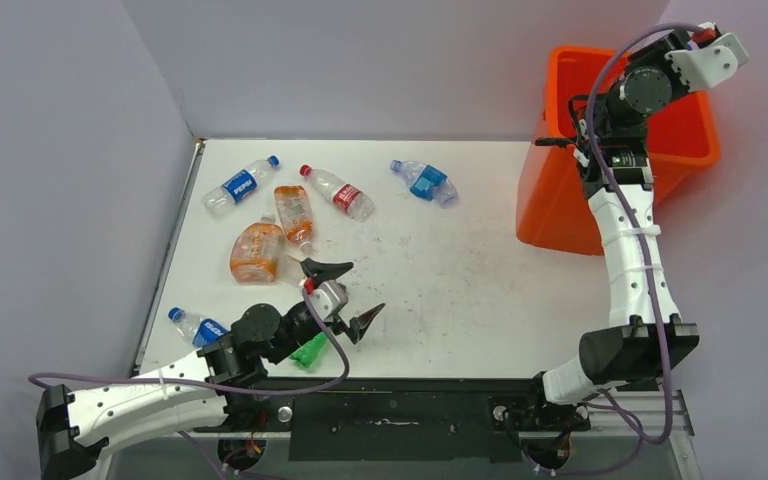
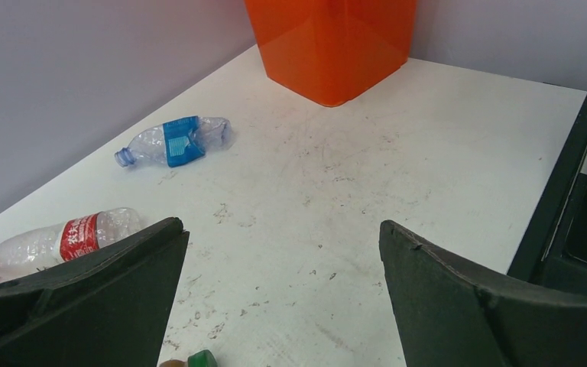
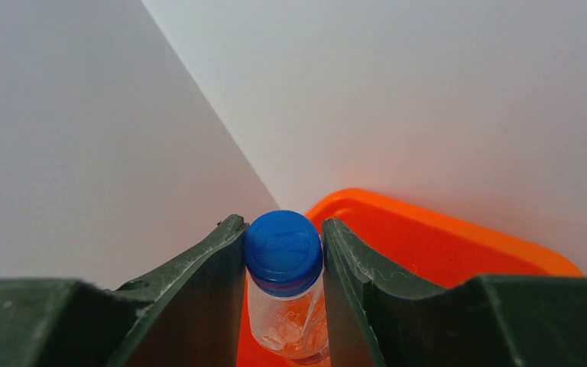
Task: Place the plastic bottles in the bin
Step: Place the plastic bottle in the trash bin, then pick up the plastic bottle from the corner of the board.
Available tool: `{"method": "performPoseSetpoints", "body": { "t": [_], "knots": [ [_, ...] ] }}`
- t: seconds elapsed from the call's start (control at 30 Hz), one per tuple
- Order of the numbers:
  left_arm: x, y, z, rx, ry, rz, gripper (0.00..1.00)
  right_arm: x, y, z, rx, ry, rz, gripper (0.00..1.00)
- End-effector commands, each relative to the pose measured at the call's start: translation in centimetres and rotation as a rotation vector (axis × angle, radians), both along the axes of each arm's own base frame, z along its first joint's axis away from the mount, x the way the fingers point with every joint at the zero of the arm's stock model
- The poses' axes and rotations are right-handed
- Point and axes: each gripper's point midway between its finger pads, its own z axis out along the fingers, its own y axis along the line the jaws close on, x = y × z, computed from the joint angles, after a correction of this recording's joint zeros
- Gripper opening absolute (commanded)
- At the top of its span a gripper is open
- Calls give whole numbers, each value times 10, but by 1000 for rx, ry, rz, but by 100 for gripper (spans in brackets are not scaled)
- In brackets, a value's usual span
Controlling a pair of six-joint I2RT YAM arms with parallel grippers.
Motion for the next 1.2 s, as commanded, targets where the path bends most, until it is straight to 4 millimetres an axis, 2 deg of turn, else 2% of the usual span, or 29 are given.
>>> {"method": "performPoseSetpoints", "body": {
  "t": [0.0, 0.03, 0.07, 0.13, 0.17, 0.2, 0.27, 0.3, 0.37, 0.47, 0.53, 0.6, 0.67, 0.73, 0.8, 0.83, 0.9, 0.97, 1.07, 1.17],
  "knots": [
    [3, 1, 22, -46, -18, 23, 96, 24, -20, -44, 65, 48, -31, 5],
    [3, 0, 20, -39, -16, 24, 96, 29, -20, -50, 68, 65, -31, 6],
    [4, -1, 19, -33, -14, 24, 96, 30, -28, -54, 71, 74, -43, 14],
    [4, -2, 17, -22, -10, 26, 96, 35, -31, -56, 77, 71, -18, 55],
    [5, -3, 16, -20, -8, 28, 96, 37, -30, -54, 80, 64, -4, 72],
    [5, -3, 15, -16, -6, 30, 96, 39, -24, -47, 79, 50, 20, 85],
    [6, -3, 15, -14, -4, 37, 96, 38, -12, -26, 64, 10, 64, 95],
    [7, -2, 15, -14, -4, 42, 96, 39, 7, -14, 48, -3, 104, 99],
    [8, -1, 16, -15, -3, 53, 96, 34, 41, 12, 9, -29, 162, 92],
    [10, 2, 17, -19, -3, 69, 96, 21, 98, 39, -17, -53, 280, 90],
    [11, 4, 17, -17, -1, 80, 96, 13, 136, 47, -30, -41, 379, 90],
    [15, 9, 18, -20, 15, 117, 96, 3, 173, 42, -56, -13, 496, 90],
    [21, 16, 18, -10, 39, 174, 96, -9, 212, 26, -89, 16, 636, 90],
    [29, 25, 15, 29, 69, 247, 96, -17, 242, -8, -84, 69, 766, 90],
    [36, 34, 11, 80, 95, 319, 96, -26, 262, -45, -29, 109, 886, 90],
    [40, 37, 10, 101, 106, 354, 96, -25, 271, -85, 8, 179, 931, 90],
    [44, 40, 7, 144, 138, 400, 96, -33, 285, -132, 96, 191, 1035, 90],
    [41, 35, 4, 166, 222, 390, 96, -43, 291, -173, 158, 187, 1119, 90],
    [32, 35, -22, 209, 422, 391, 96, -60, 306, -225, 250, 197, 1338, 90],
    [22, 53, -65, 274, 593, 457, 96, -78, 321, -279, 276, 297, 1463, 90]
  ]
}}
